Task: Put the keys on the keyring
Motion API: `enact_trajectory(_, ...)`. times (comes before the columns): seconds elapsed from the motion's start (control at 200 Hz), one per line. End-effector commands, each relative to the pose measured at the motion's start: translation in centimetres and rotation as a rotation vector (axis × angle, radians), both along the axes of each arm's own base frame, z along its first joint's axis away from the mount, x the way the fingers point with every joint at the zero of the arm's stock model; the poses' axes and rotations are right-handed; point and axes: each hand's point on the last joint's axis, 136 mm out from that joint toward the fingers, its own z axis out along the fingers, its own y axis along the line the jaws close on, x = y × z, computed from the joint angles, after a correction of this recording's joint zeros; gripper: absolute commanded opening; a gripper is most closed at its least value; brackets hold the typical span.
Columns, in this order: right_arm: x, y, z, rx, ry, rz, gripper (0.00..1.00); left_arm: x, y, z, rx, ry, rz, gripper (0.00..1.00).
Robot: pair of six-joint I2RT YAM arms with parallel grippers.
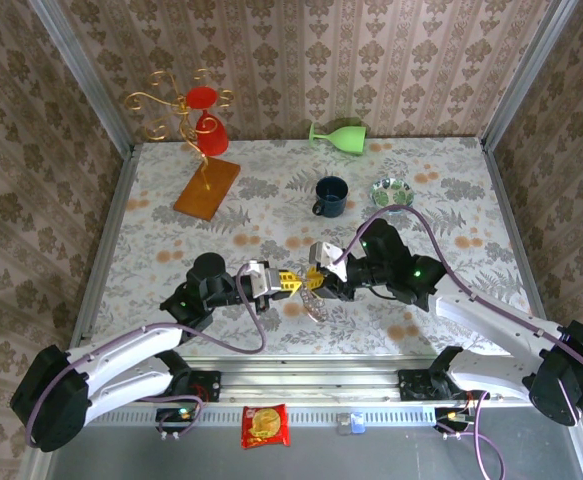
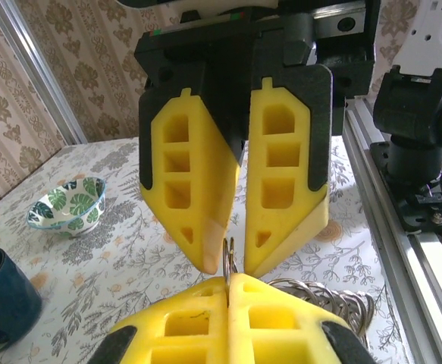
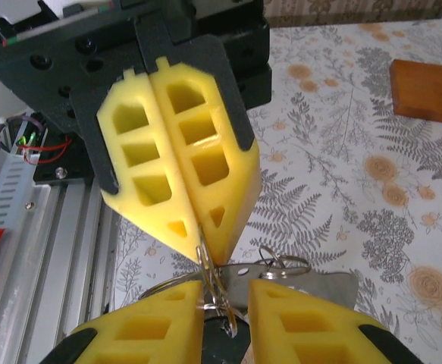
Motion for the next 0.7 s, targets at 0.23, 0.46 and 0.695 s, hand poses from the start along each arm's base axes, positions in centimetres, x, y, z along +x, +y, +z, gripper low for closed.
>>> enact_trajectory(0.23,-0.1,0.9,0.4,0.061,0.031,0.027,0.0,-0.4,-0.2,1.2,-0.064,-0.002,-0.027,0.0)
enact_trajectory(0.46,-0.2,0.0,0.4,-0.03,-0.008,0.024,0.0,1.6,0.4,0.5,-0.003,-0.028,0.103,0.28)
enact_trajectory(0.695,0.2,-0.8,-0.5,-0.223,-0.029,0.053,0.0,1.5,0.4,-1.1,0.135,-0.014,0.091,0.26)
